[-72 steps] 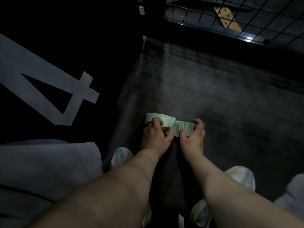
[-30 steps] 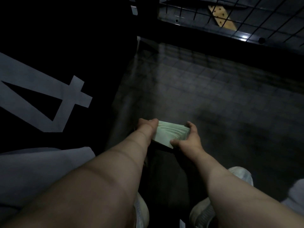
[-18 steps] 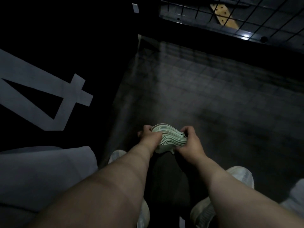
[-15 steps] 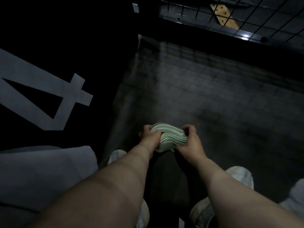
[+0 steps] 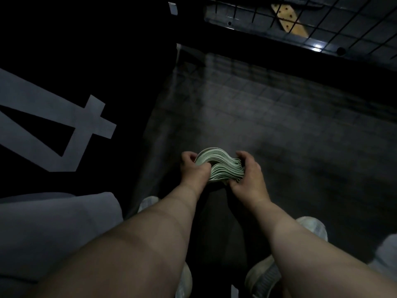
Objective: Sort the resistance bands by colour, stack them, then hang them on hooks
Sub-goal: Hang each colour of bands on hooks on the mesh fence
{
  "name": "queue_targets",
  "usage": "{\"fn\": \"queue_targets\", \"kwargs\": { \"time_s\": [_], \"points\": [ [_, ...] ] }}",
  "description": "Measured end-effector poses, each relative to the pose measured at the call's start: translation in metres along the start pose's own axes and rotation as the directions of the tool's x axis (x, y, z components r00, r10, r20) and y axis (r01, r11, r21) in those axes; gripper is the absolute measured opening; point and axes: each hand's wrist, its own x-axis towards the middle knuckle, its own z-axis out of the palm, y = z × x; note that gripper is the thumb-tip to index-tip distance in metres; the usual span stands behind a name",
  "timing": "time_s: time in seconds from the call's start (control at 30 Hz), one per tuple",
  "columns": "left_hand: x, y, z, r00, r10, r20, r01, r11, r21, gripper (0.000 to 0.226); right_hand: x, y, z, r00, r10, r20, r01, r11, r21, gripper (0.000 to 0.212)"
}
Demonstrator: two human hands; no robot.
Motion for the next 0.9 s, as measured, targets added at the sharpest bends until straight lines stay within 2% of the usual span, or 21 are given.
{"fn": "queue_targets", "kwargs": {
  "time_s": [0.1,0.17,0.2,0.3,0.43,0.57,0.63,0.73,0.9],
  "points": [
    [0.006,0.002,0.004,1.000,0.020,0.024,-0.025,0.970,0.243,0.026,-0.004,0.005,0.000,0.995,-0.010,0.103,0.018,0.997,-0.078,0.089],
    [0.011,-0.003,0.006,0.998,0.052,-0.029,-0.035,0.899,0.436,0.025,-0.009,0.008,0.003,0.995,-0.037,0.094,0.042,0.998,-0.056,0.091],
    [0.011,-0.003,0.006,0.998,0.035,-0.058,-0.003,0.880,0.476,0.027,-0.010,0.008,0.005,0.995,-0.041,0.087,0.045,0.998,-0.039,0.092],
    [0.008,0.002,0.008,0.993,-0.097,-0.060,0.114,0.881,0.459,0.034,-0.011,0.007,0.010,0.994,-0.021,0.108,0.023,0.999,-0.022,0.101],
    [0.002,0.003,0.012,0.994,-0.107,0.028,0.078,0.857,0.509,0.051,-0.009,0.003,0.017,0.991,-0.036,0.127,0.039,0.999,-0.022,0.110],
    [0.006,0.001,0.011,0.994,-0.107,0.018,0.083,0.861,0.502,0.047,-0.010,0.006,0.018,0.994,-0.065,0.093,0.064,0.998,0.021,0.116],
    [0.008,-0.002,0.010,0.997,-0.083,0.007,0.069,0.870,0.489,0.041,-0.011,0.010,0.016,1.000,-0.001,0.021,0.000,1.000,0.030,0.119],
    [0.006,-0.007,0.011,0.998,-0.053,-0.016,0.054,0.867,0.495,0.040,-0.013,0.011,0.016,0.989,0.141,-0.043,-0.143,0.988,-0.058,0.124],
    [0.005,-0.003,0.016,0.996,-0.033,0.083,-0.021,0.818,0.575,0.054,-0.014,0.003,0.023,0.992,0.057,0.110,-0.068,0.994,0.091,0.116]
  ]
}}
